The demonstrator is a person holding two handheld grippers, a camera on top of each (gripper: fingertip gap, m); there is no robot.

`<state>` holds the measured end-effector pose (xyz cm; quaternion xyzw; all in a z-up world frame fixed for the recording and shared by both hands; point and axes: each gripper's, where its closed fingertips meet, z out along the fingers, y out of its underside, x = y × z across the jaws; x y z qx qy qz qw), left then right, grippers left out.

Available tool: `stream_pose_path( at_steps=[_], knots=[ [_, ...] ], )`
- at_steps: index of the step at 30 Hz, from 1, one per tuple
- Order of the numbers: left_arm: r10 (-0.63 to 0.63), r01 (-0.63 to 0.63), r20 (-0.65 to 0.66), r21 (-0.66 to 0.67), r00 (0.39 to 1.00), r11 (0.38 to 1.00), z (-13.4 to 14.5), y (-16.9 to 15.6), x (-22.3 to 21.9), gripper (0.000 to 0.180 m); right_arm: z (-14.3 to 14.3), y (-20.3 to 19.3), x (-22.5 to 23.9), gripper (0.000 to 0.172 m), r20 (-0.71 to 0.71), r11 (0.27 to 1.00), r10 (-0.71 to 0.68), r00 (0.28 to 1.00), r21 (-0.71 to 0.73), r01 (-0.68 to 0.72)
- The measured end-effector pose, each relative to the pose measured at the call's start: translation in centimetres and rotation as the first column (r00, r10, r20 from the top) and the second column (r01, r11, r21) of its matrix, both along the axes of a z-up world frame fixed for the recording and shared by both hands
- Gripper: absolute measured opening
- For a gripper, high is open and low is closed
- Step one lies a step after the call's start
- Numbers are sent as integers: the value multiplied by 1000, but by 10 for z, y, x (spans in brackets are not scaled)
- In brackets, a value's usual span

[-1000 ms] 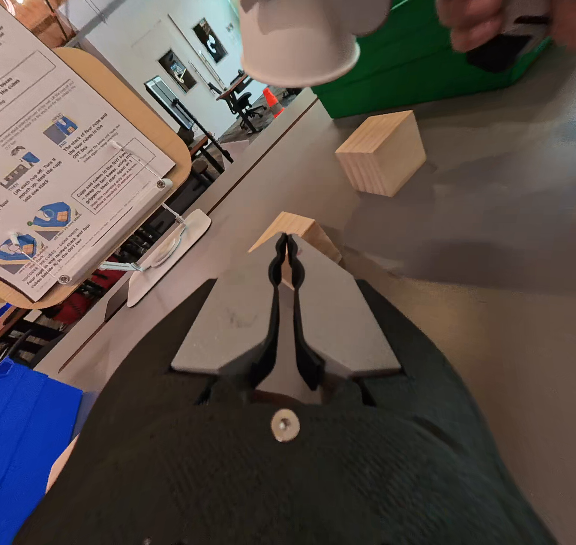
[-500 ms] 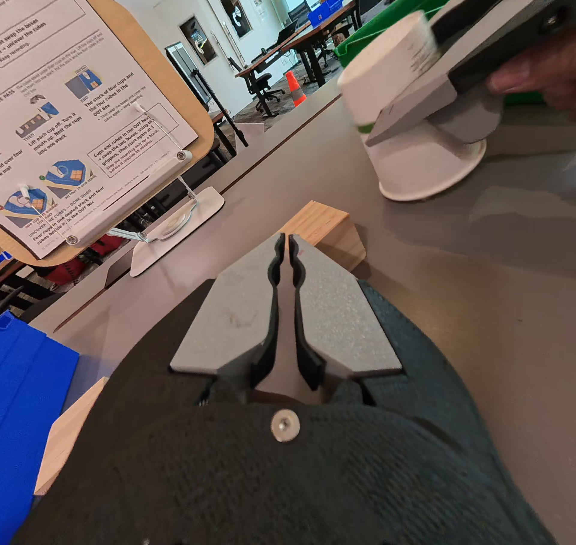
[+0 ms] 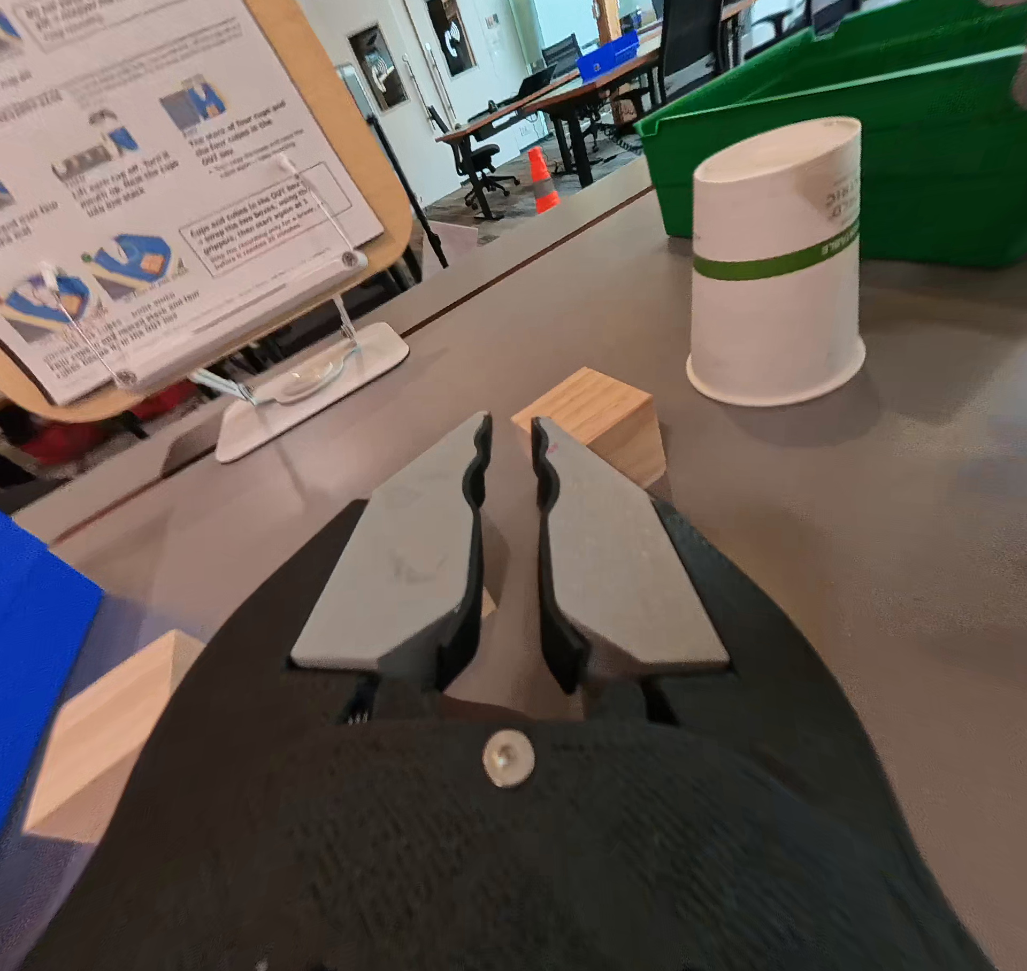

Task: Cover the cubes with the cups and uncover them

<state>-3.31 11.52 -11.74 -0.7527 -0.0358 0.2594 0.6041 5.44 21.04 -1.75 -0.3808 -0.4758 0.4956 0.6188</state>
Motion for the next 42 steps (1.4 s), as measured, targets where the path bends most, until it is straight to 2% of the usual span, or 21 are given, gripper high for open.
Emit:
stream_pose_path(
  at_steps=[2, 4, 8, 10, 14, 18, 21, 23, 25, 26, 27, 28, 32, 35, 39, 42],
  knots=[
    [3, -4, 69, 11, 998, 1000, -1, -15, -5, 18, 10, -17, 11, 64, -70, 997, 65, 995, 49, -61],
    [51, -51, 67, -2, 996, 999, -3, -37, -15, 19, 13, -34, 17, 64, -100, 988, 113, 989, 116, -101],
    [117, -110, 114, -66, 986, 992, -13, -89, -28, 28, -1, -71, 12, 64, -26, 952, 239, 971, 205, -228],
    [162, -156, 134, -50, 978, 986, -9, -121, -42, 27, -13, -85, 7, 63, 32, 932, 264, 964, 249, -264],
    [311, -305, 80, -75, 947, 949, 29, -182, -98, 28, -28, -99, 0, 60, 97, 908, 258, 961, 316, -275],
    [410, -404, 12, -137, 912, 904, 73, -213, -165, 27, -34, -99, -4, 57, 126, 910, 245, 961, 312, -273],
    [432, -393, 77, -294, 899, 871, 66, -221, -207, 32, -36, -93, -7, 56, 137, 919, 234, 962, 291, -265],
    [471, -411, 68, -389, 880, 824, 54, -228, -230, 32, -36, -90, -8, 56, 140, 925, 227, 964, 278, -258],
    [486, -408, 65, -456, 871, 791, 42, -233, -242, 32, -36, -89, -9, 56, 142, 928, 229, 963, 265, -260],
    [483, -393, 84, -469, 872, 791, 38, -232, -244, 26, -37, -89, -9, 56, 144, 929, 230, 962, 262, -261],
    [481, -380, 110, -471, 870, 796, 37, -232, -243, 8, -37, -89, -10, 56, 148, 929, 230, 962, 262, -263],
    [486, -379, 123, -474, 865, 795, 38, -232, -244, 4, -39, -89, -11, 55, 154, 928, 228, 961, 264, -263],
    [480, -358, 143, -491, 866, 794, 37, -233, -241, 2, -43, -91, -13, 55, 171, 925, 215, 962, 282, -256],
    [488, -381, 103, -495, 867, 781, 43, -237, -244, 2, -44, -91, -13, 54, 173, 923, 214, 961, 285, -257],
    [473, -400, 72, -433, 878, 808, 68, -235, -242, 2, -43, -90, -14, 54, 173, 926, 211, 962, 279, -253],
    [489, -459, 3, -340, 872, 821, 99, -235, -244, 2, -45, -89, -15, 53, 180, 927, 209, 961, 276, -253]
  ],
)
